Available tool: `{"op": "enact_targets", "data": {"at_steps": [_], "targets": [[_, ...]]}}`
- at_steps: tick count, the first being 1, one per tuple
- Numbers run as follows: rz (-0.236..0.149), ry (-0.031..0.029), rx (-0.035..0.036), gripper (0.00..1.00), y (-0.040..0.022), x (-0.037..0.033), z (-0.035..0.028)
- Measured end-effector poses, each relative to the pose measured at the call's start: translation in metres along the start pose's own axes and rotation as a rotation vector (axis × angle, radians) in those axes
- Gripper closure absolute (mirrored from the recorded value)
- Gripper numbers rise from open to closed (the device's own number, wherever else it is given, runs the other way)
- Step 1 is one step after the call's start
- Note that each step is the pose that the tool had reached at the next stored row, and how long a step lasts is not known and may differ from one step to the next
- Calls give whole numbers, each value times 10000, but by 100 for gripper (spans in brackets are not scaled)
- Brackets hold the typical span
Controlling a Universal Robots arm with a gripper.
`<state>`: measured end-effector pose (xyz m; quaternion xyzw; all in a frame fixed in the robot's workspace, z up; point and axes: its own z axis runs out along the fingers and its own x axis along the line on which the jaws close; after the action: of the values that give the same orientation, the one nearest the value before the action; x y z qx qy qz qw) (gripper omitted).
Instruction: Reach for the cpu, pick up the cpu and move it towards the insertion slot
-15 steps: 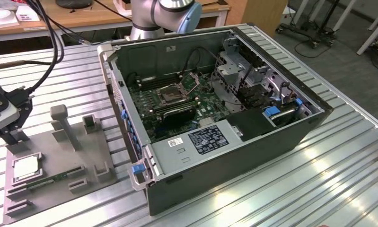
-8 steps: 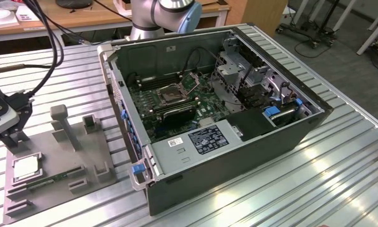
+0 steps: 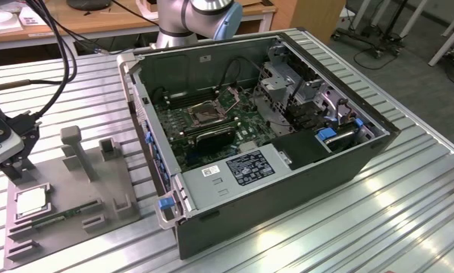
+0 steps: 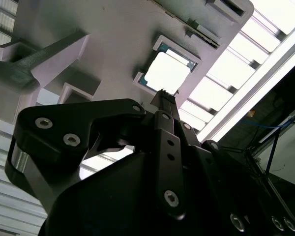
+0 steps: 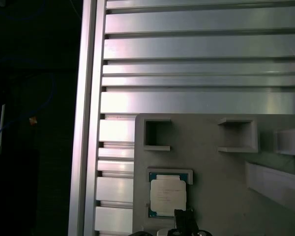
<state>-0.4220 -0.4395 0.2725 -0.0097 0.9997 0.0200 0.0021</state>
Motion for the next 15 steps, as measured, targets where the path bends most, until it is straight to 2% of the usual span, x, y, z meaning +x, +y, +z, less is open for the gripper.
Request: {"op": "enact_targets", "data": {"at_steps": [15], "targets": [[0, 0, 0, 89, -2, 0, 48]]}}
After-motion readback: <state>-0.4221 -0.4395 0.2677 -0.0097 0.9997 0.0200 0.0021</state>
